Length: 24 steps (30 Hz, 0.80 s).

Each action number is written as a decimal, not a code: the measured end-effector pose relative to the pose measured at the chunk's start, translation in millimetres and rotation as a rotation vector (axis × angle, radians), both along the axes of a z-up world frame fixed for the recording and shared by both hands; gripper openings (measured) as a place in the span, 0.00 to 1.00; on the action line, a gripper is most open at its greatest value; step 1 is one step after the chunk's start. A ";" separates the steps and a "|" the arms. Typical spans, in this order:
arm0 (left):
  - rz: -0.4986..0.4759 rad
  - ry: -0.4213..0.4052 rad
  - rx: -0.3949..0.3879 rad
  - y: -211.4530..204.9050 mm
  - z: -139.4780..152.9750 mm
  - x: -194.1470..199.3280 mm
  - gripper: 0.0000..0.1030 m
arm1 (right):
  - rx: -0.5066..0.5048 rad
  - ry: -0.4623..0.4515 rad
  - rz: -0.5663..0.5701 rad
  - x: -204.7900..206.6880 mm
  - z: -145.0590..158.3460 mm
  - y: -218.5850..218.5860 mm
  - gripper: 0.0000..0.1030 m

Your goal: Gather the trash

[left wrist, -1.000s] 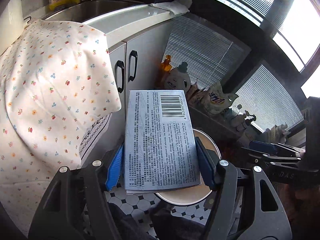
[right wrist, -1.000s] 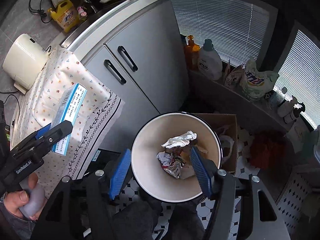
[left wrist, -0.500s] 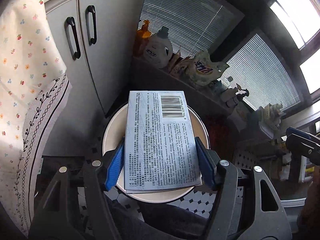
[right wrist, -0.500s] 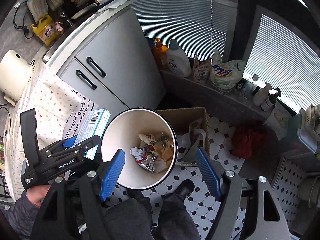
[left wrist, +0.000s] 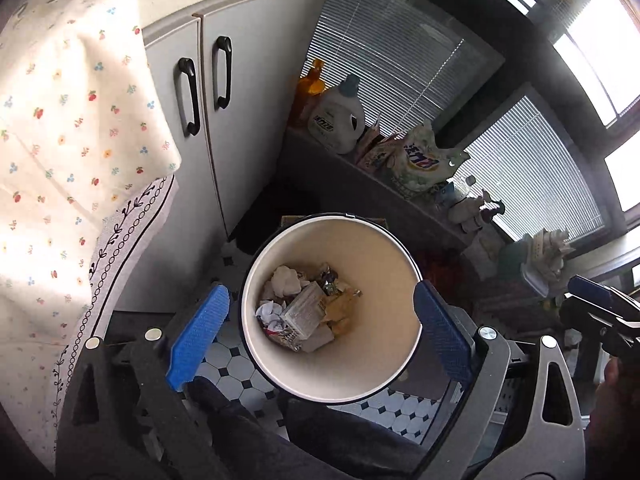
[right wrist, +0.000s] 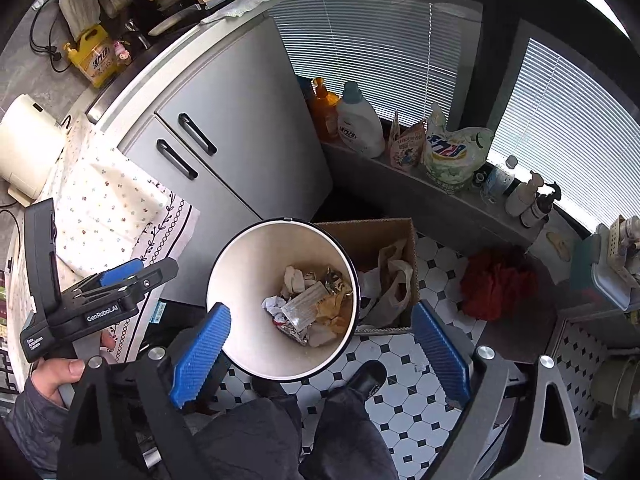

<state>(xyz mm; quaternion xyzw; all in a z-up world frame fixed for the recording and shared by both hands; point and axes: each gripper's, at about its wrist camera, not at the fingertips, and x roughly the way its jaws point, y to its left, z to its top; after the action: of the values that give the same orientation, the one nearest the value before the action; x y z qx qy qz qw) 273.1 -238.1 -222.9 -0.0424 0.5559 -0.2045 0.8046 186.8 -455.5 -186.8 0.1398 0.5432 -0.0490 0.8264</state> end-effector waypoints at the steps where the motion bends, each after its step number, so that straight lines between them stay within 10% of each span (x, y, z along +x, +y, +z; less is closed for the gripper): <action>1: 0.006 -0.011 -0.002 5.6 8.1 -0.7 0.91 | 0.003 -0.005 0.003 2.6 3.0 2.7 0.89; 24: -0.112 -0.329 0.047 133.0 177.8 -24.5 0.94 | -0.073 -0.180 -0.051 -1.6 129.9 117.4 0.92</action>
<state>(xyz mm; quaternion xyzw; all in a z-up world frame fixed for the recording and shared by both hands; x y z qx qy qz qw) 248.6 -105.1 -45.1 0.0415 0.4227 -0.2403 0.8728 185.2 -338.0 -57.0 0.1274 0.4606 -0.0772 0.8750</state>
